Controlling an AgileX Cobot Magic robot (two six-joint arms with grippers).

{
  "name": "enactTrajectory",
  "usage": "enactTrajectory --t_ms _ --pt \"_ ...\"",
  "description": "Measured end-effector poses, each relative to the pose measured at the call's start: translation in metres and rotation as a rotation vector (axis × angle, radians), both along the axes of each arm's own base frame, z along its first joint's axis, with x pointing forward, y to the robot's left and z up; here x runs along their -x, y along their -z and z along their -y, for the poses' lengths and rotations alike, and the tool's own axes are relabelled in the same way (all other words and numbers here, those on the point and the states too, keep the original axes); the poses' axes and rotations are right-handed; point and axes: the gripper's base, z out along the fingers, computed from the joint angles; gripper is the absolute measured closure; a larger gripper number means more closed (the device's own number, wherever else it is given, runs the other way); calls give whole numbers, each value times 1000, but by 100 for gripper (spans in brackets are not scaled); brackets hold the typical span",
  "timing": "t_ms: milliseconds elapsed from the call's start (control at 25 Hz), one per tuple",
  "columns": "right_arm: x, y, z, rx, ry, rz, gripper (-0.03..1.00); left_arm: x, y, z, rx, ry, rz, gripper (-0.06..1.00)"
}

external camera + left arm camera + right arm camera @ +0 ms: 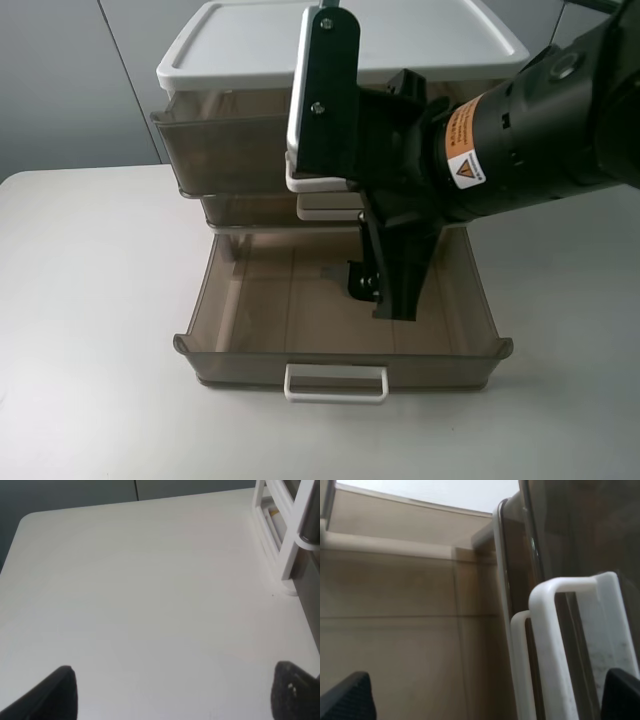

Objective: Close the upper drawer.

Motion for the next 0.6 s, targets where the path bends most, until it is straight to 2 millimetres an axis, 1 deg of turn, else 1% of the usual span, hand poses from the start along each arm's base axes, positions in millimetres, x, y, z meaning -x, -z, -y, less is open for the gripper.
enactTrajectory --t_ms 200,320,600 --pt "-1 1 -1 -2 -1 0 29 0 0 0 0 0 0 20" --pt "-2 5 -4 1 -9 0 29 0 0 0 0 0 0 20" --pt "-15 13 -6 -10 1 11 29 0 0 0 0 0 0 20"
